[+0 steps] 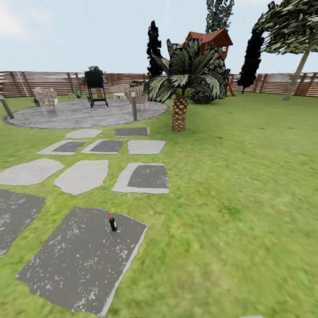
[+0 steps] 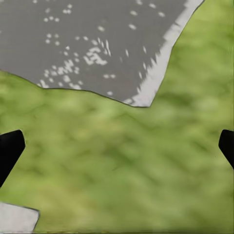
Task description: Pick up the pesticide atomizer in the garden and spray insectifuge to fully cover both potted plants in the garden.
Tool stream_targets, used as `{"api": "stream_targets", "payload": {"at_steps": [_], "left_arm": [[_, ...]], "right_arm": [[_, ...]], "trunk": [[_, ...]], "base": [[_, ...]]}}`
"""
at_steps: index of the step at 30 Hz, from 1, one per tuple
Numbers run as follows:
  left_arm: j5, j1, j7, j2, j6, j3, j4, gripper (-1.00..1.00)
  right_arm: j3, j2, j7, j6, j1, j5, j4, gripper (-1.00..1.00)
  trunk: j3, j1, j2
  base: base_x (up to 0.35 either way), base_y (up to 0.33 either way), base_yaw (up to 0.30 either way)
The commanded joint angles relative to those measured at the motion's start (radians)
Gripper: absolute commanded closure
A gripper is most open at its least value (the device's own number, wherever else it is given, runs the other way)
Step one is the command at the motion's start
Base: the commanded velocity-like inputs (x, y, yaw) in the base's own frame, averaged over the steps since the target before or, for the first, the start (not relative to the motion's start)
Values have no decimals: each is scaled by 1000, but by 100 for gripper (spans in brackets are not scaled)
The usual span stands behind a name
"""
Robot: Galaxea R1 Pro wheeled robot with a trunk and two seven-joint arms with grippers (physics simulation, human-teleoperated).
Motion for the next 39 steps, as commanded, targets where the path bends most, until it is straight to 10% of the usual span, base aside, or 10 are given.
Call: {"api": "stream_targets", "payload": {"at_steps": [1, 39], "left_arm": [[8, -1, -1, 0, -3, -1, 1, -100], [8, -1, -1, 0, -3, -1, 1, -100]], "right_arm": [[0, 0, 1, -3, 0, 0, 0, -100], [1, 0, -1, -3, 0, 2, 0, -100]], "trunk": [[-1, 0, 0], [-1, 0, 0]], "base": [[0, 0, 277], [195, -86, 186]]}}
